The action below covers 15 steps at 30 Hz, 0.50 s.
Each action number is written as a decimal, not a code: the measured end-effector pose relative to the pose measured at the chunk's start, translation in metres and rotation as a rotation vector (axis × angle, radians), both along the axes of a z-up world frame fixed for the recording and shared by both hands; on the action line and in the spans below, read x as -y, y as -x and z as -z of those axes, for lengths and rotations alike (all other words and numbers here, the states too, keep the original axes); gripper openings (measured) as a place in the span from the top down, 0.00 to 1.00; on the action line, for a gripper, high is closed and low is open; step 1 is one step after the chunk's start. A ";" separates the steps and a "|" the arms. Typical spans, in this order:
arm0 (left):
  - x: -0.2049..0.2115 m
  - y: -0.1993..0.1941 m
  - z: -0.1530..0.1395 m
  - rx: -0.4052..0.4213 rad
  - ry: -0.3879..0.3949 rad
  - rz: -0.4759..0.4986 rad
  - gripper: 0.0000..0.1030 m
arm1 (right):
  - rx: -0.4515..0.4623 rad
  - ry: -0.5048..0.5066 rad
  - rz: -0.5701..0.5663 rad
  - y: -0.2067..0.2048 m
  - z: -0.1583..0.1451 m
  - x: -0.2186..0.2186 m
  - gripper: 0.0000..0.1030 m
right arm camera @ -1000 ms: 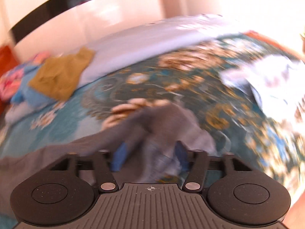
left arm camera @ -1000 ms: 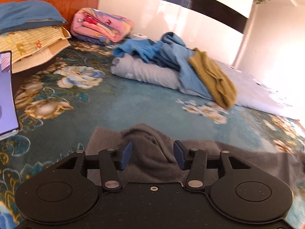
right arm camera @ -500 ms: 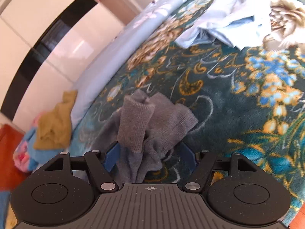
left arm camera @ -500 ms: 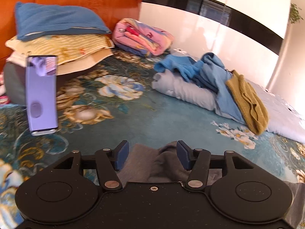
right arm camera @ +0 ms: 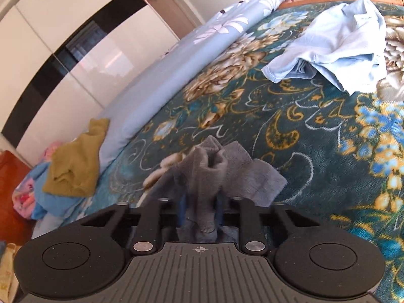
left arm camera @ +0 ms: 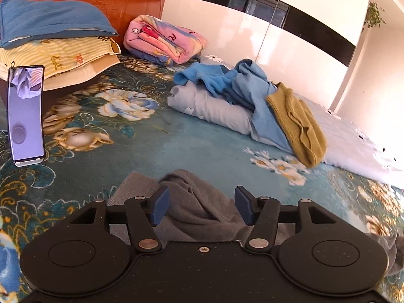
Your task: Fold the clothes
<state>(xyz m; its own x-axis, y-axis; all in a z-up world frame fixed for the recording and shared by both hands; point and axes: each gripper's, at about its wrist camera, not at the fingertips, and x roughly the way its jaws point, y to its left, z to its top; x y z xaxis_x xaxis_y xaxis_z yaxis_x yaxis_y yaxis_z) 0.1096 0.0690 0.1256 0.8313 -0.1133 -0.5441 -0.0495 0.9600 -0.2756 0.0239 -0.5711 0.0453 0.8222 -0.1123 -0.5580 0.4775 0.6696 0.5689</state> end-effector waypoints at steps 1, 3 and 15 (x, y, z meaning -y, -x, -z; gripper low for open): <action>-0.001 0.002 0.000 -0.002 0.007 -0.002 0.44 | 0.003 0.024 0.024 0.003 -0.004 0.003 0.90; -0.003 0.005 0.001 -0.007 0.022 -0.006 0.43 | 0.010 0.058 0.066 0.012 -0.011 0.012 0.93; -0.001 0.008 0.003 -0.024 0.069 -0.012 0.42 | 0.029 -0.043 0.082 0.035 0.006 0.028 0.46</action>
